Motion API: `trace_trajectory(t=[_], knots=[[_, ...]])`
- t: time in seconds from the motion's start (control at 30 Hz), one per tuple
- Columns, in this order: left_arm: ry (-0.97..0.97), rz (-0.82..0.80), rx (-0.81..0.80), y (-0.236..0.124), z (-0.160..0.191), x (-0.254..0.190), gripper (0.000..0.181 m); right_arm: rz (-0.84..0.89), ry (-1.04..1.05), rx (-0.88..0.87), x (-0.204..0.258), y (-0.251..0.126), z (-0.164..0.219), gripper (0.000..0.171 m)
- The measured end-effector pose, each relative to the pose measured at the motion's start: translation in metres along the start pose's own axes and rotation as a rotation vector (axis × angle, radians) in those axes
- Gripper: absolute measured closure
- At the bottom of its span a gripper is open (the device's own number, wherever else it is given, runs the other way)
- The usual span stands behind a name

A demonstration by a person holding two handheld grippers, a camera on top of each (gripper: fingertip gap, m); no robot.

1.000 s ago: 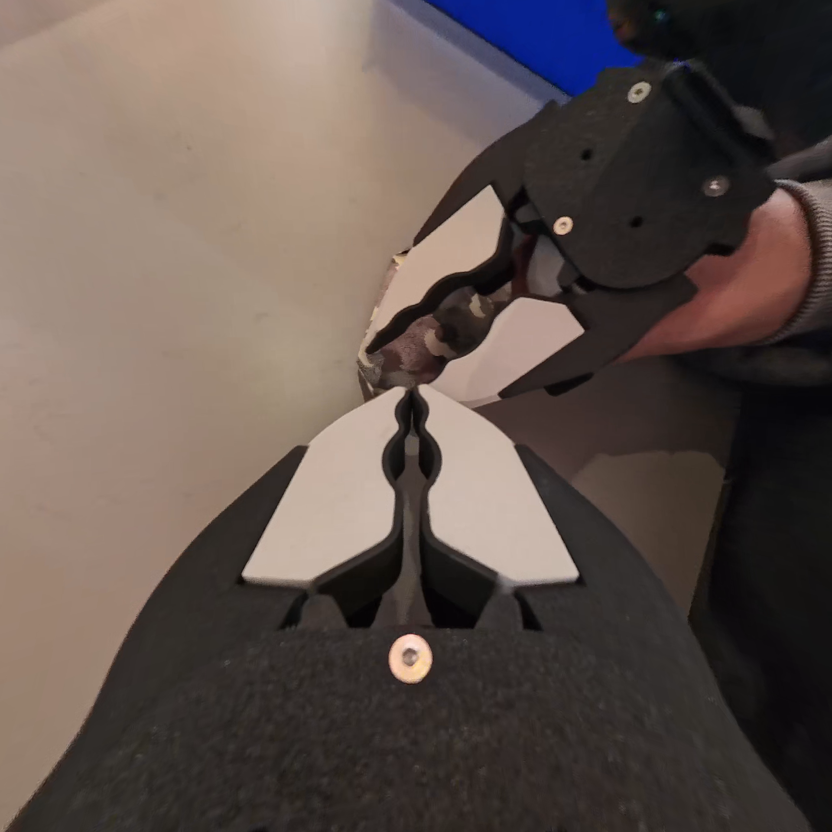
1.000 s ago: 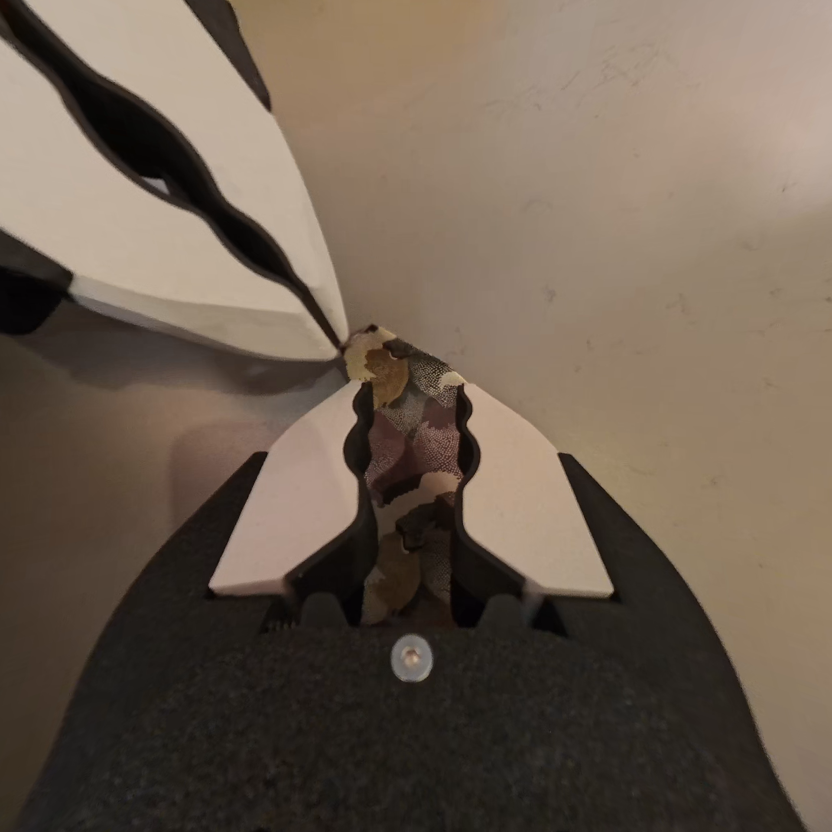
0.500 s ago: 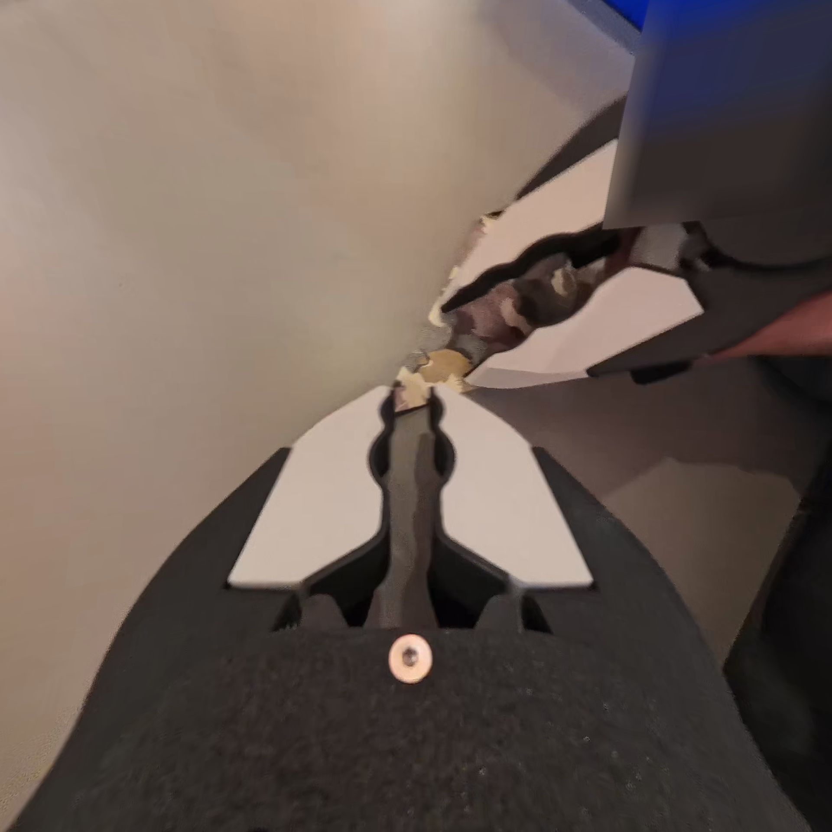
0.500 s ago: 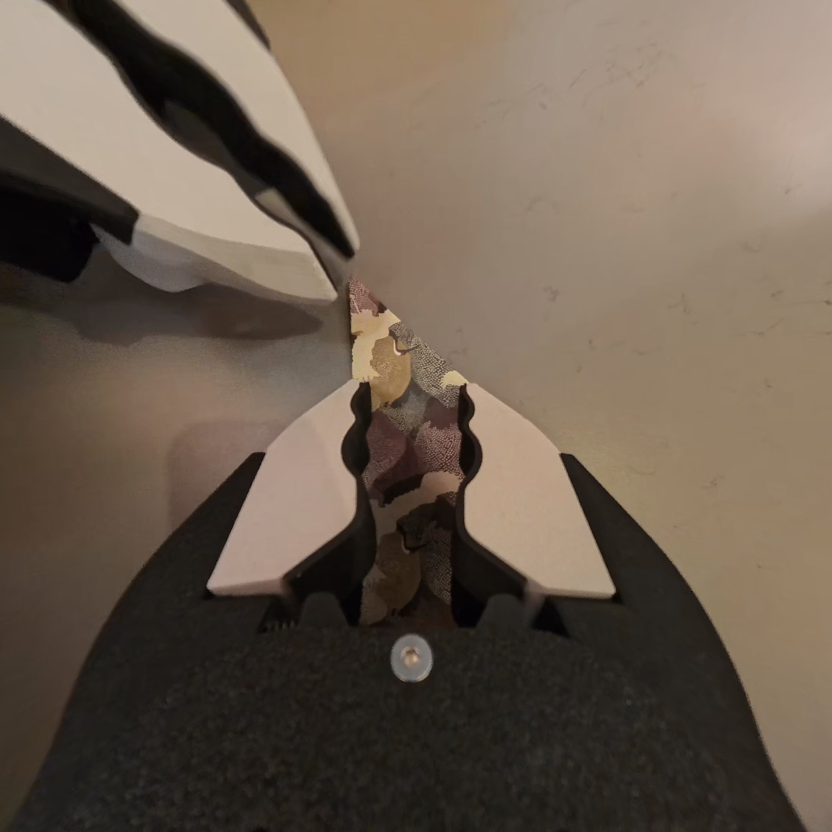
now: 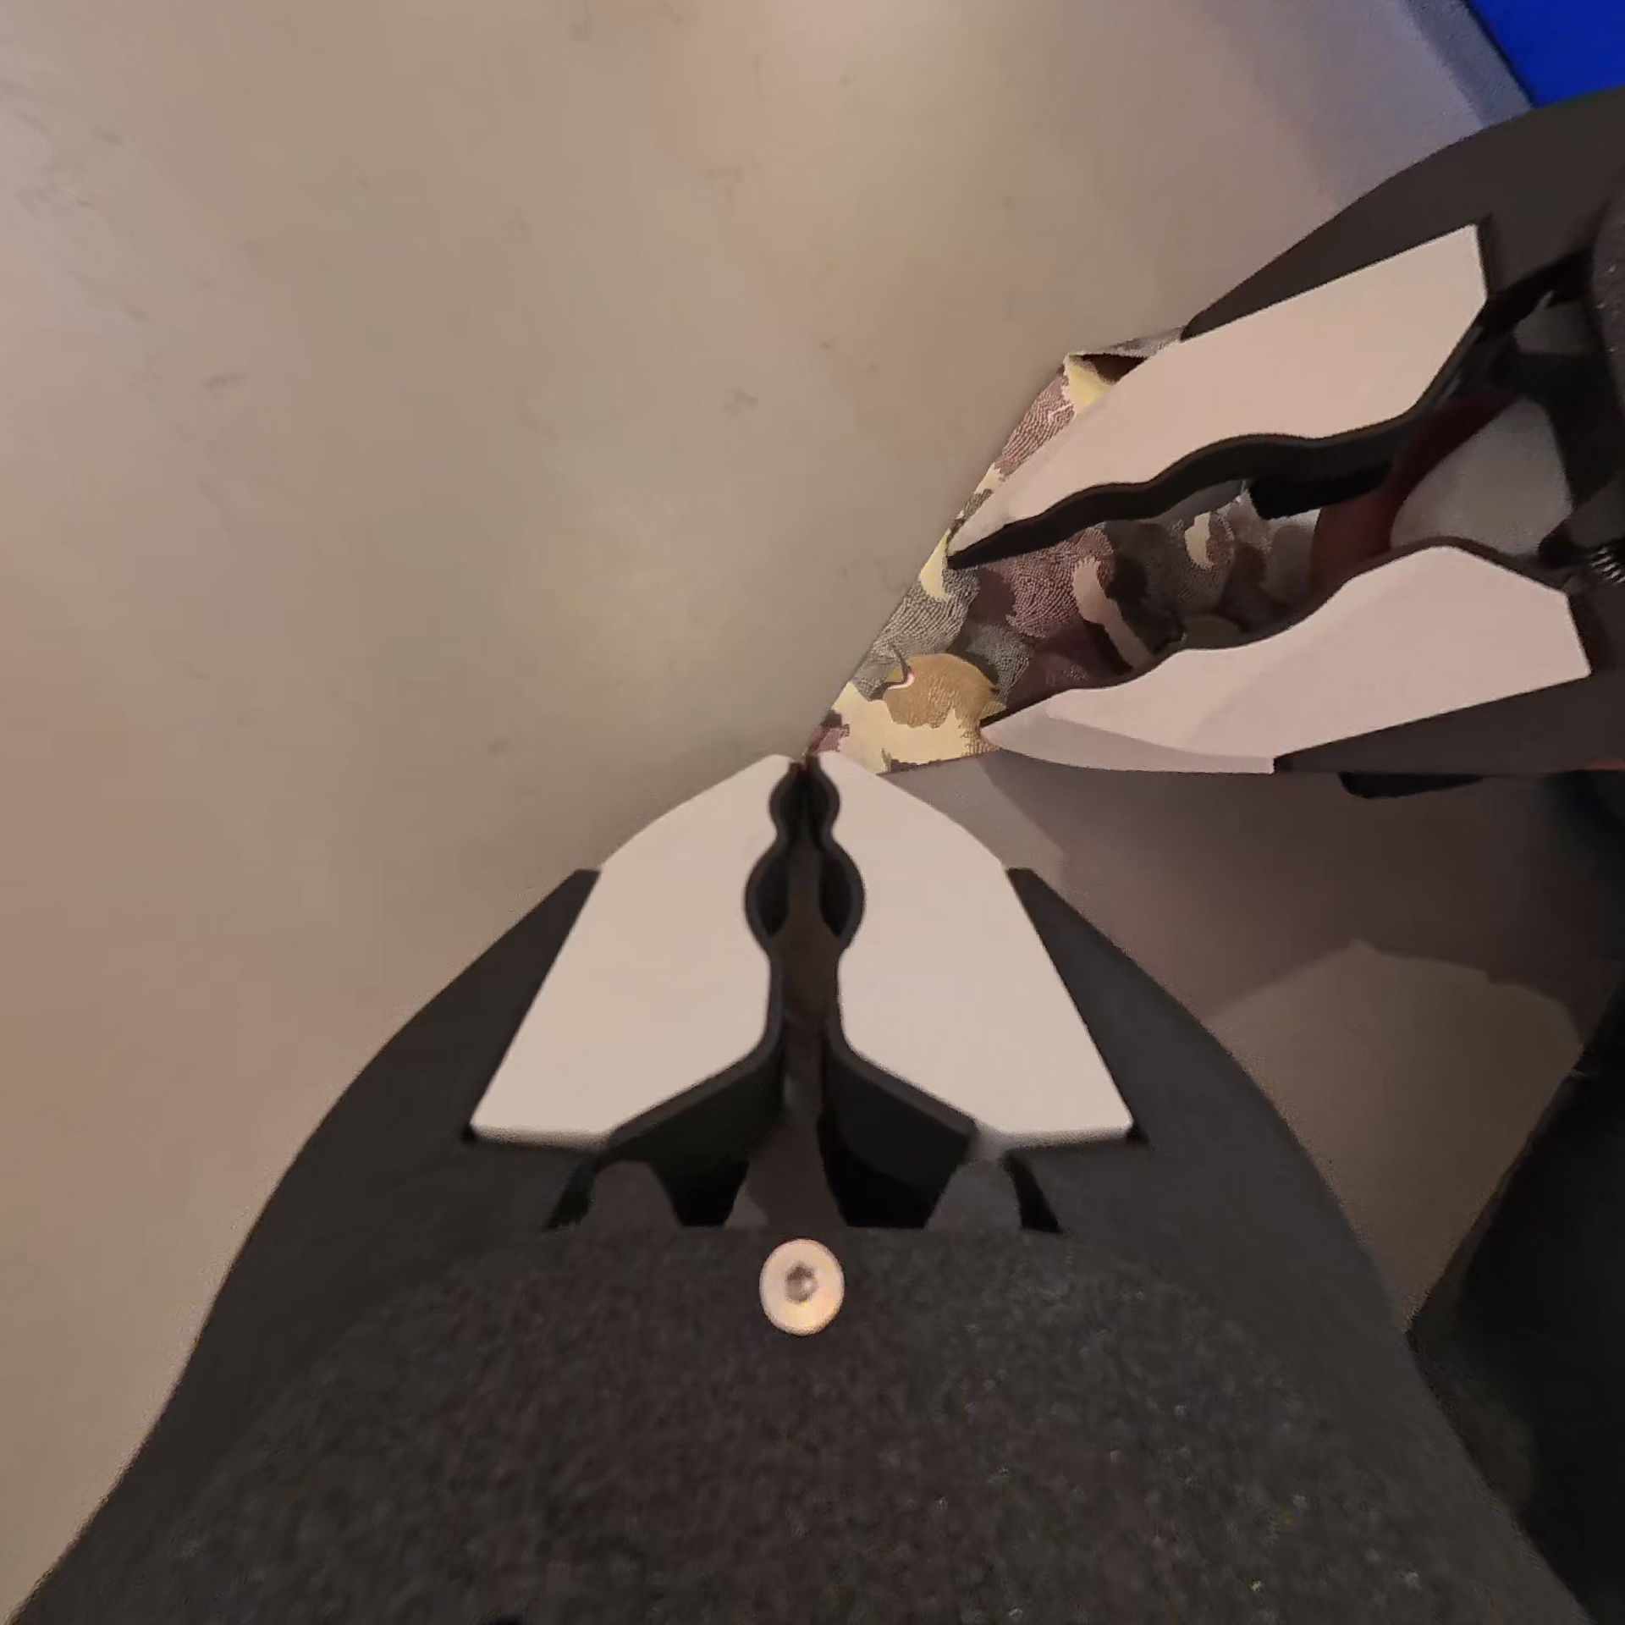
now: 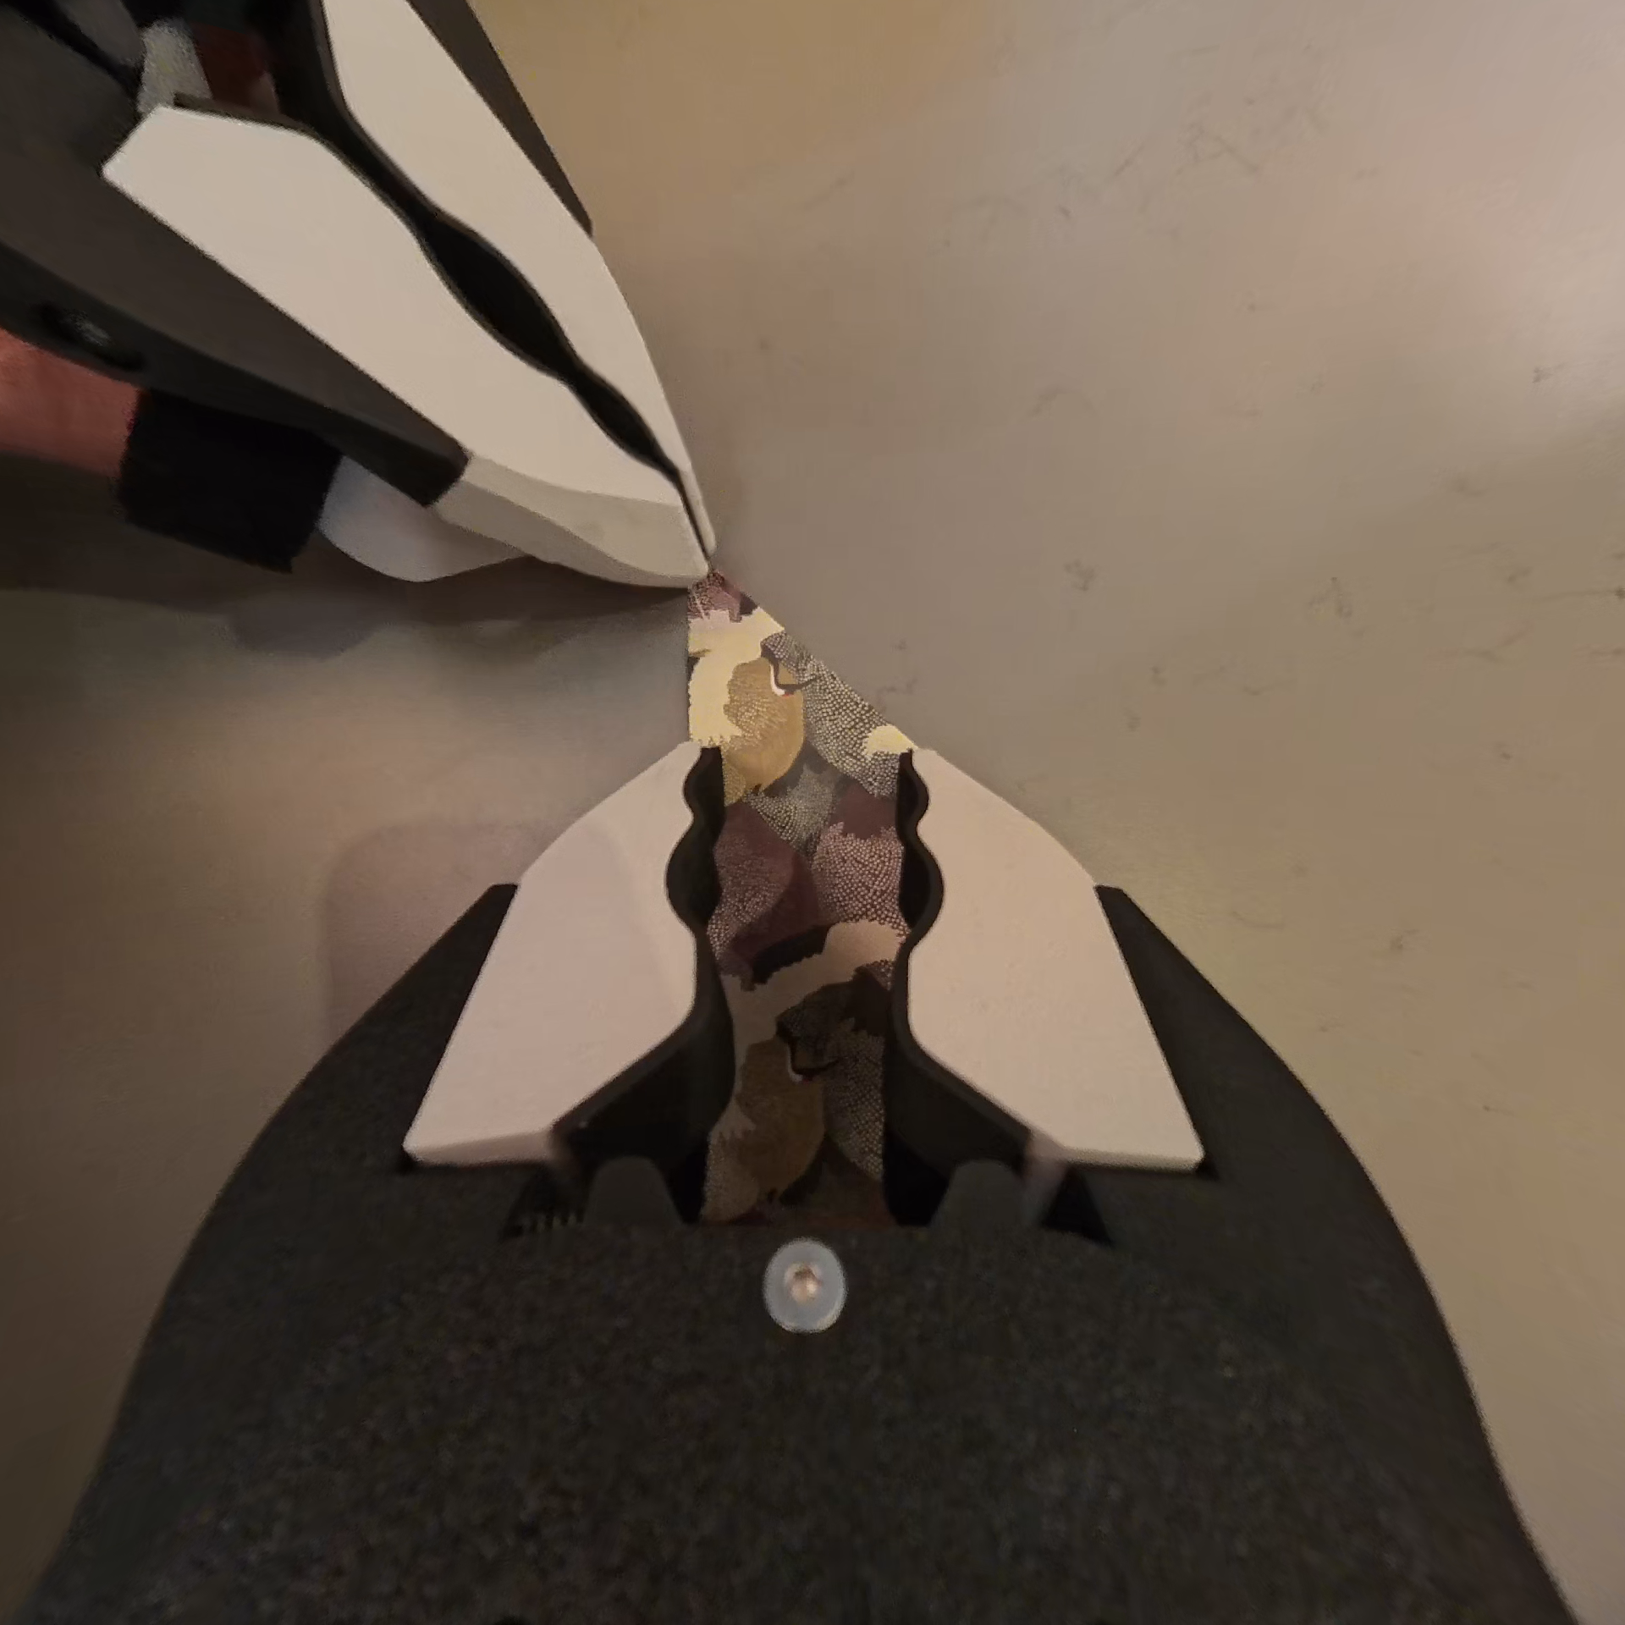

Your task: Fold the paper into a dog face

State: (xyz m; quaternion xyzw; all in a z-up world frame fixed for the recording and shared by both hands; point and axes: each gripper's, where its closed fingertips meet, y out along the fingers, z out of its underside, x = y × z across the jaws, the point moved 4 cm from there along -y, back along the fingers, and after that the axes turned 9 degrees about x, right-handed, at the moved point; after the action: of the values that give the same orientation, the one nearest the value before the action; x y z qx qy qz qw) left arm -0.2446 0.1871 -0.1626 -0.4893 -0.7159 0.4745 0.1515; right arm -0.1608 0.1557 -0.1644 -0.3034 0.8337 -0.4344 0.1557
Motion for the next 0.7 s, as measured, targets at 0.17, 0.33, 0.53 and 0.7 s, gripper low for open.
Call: trace_trajectory(t=[0.17, 0.33, 0.53, 0.7], knots=[[0.055, -0.016, 0.024, -0.001, 0.000, -0.004, 0.181, 0.002, 0.001, 0.000, 0.000, 0.000, 0.000, 0.134], [0.138, 0.034, -0.060, -0.012, -0.014, -0.019, 0.181, 0.001, 0.001, 0.000, 0.000, 0.000, 0.000, 0.134], [0.260, 0.139, -0.080, -0.013, -0.017, -0.044, 0.181, -0.017, 0.010, -0.003, -0.001, -0.001, 0.001, 0.133], [0.299, 0.131, -0.040, -0.007, -0.011, -0.046, 0.181, 0.023, 0.014, -0.049, -0.004, -0.024, -0.004, 0.138]])
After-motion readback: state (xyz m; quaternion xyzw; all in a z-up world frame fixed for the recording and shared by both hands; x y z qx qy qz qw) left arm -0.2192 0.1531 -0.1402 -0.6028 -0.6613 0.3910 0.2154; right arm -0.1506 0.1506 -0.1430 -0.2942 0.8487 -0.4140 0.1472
